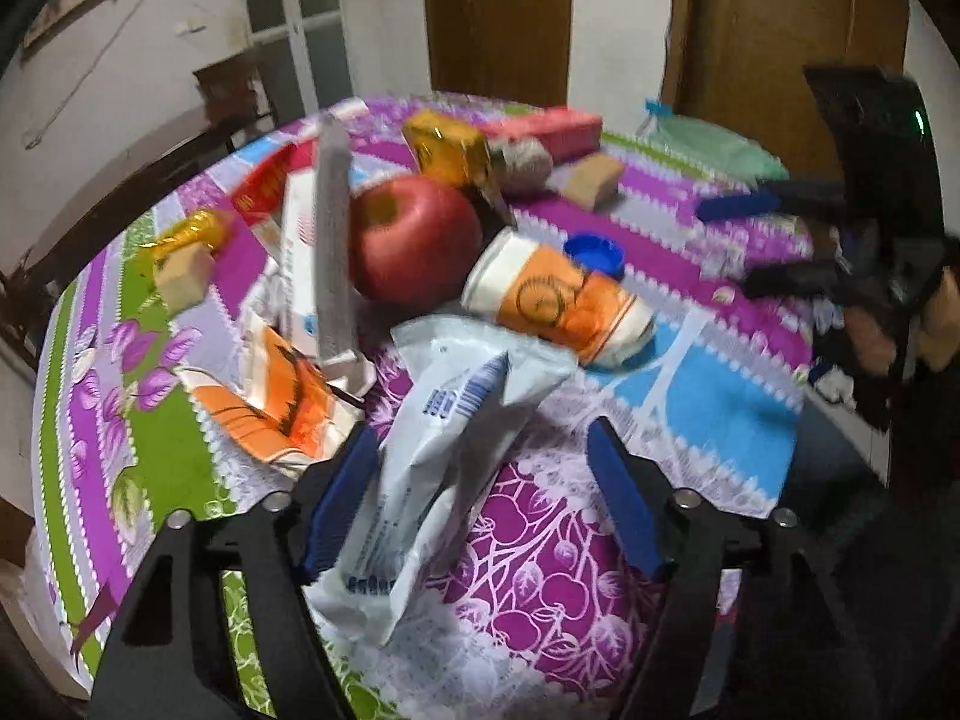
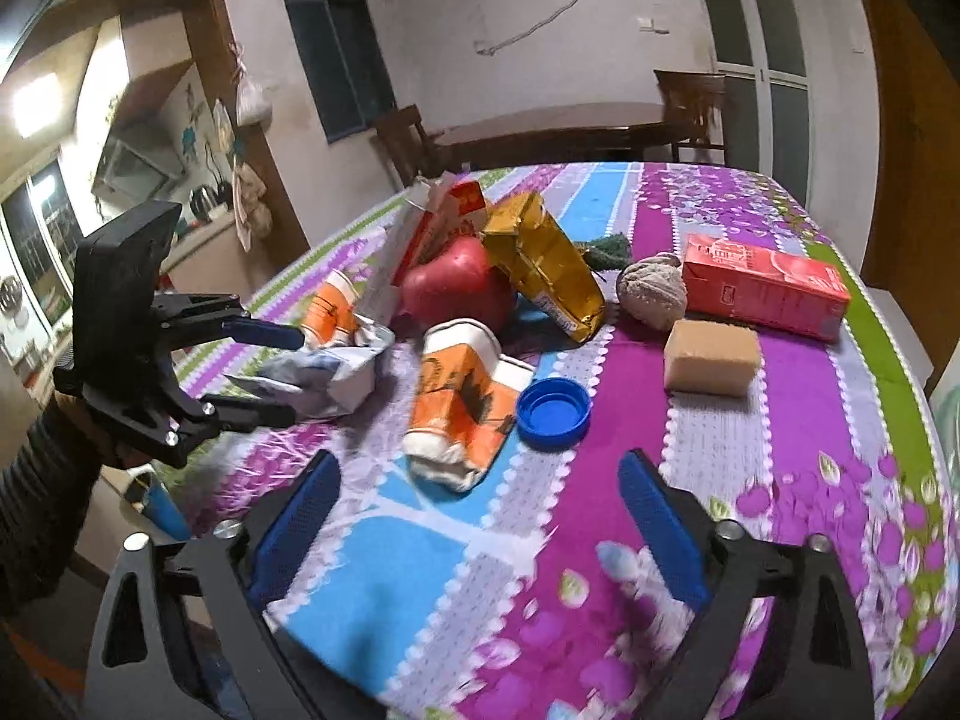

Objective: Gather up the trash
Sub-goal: 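Grasp the white wrapper bag with the left tool while the right tool grasps the blue bottle cap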

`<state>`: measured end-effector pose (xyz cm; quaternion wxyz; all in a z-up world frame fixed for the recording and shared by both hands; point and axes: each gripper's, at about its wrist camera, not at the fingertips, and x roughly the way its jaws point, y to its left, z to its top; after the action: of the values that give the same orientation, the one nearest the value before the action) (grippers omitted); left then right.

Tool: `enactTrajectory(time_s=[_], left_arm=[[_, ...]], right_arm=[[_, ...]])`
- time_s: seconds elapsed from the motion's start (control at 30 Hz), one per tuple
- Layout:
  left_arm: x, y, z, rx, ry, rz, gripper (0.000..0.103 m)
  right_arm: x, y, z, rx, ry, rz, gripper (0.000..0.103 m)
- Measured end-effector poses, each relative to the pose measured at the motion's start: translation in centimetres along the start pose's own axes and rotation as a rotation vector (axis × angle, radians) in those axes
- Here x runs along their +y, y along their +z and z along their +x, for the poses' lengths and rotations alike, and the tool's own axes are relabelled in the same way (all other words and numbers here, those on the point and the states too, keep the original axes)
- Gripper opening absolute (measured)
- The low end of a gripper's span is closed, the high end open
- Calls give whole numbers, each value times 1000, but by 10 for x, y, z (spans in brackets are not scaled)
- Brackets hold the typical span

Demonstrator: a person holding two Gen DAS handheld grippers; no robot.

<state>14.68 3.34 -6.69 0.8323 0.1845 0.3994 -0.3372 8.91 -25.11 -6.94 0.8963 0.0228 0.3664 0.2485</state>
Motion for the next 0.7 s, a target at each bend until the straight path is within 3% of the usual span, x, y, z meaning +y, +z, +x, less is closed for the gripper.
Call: enactTrajectory(time_s=[0.07, 0.1, 0.2, 0.47, 0.57, 0.67, 0.7], left_arm=[[0, -3, 5, 17, 0, 14, 64], [2, -4, 7, 27, -6, 7, 55], [9, -7, 11, 47, -27, -40, 36], [15, -13, 11, 41, -54, -114, 35], [15, -11, 12, 40, -63, -127, 35], [14, -7, 17, 35, -53, -149, 35], [13, -7, 16, 30, -43, -156, 32]], right_arm=[[-10, 7, 14, 41, -13, 0, 64], [-14, 9, 18, 55, -19, -2, 61], [-20, 16, 33, 96, -34, -20, 60], [-22, 32, 67, 176, -85, -73, 59], [-21, 34, 77, 183, -93, -87, 55], [-21, 35, 79, 175, -107, -91, 42], [-21, 34, 79, 169, -108, -90, 42]])
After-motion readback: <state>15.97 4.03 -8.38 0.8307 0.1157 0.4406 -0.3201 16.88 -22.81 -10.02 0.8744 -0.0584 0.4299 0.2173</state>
